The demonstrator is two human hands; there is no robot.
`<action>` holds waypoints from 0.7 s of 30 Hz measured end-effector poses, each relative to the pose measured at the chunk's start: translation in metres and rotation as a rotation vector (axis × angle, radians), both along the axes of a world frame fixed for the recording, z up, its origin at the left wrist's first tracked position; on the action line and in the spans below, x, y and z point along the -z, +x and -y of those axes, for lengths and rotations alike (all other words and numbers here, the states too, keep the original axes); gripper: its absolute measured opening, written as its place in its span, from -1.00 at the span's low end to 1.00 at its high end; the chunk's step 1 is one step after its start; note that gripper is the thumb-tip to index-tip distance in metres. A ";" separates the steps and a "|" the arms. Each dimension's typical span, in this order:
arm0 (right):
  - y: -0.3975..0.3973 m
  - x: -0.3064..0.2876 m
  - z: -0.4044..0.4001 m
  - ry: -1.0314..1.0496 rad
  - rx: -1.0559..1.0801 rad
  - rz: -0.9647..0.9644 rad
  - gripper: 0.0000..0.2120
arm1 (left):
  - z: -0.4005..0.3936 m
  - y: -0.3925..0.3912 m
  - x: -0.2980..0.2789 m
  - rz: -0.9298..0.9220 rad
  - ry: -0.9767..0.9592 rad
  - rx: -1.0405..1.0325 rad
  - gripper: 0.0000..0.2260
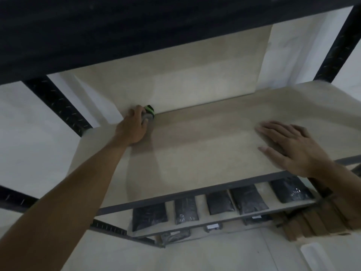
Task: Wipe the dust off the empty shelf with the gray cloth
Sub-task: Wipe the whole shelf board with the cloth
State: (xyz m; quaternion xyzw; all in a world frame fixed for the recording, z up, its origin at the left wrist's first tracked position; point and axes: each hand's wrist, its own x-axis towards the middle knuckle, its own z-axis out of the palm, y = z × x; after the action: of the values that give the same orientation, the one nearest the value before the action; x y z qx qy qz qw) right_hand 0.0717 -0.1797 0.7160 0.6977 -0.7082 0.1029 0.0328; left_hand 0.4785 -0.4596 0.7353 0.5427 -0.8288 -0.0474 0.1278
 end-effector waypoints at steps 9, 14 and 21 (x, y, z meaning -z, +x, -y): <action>0.001 -0.006 -0.003 0.025 -0.007 0.012 -0.39 | -0.089 -0.077 -0.006 0.059 0.051 0.517 -0.73; 0.001 -0.006 -0.001 0.032 -0.006 0.012 -0.39 | -0.028 -0.070 -0.023 -0.055 -0.020 0.442 -0.71; -0.001 -0.005 -0.002 0.017 -0.005 0.018 -0.38 | -0.031 -0.087 0.001 -0.020 -0.004 0.339 -0.70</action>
State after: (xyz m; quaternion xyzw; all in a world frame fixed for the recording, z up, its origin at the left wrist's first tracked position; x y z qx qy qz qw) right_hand 0.0708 -0.1780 0.7210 0.6988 -0.7075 0.1031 0.0203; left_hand 0.3917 -0.4288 0.7347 0.3943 -0.9073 -0.0720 0.1274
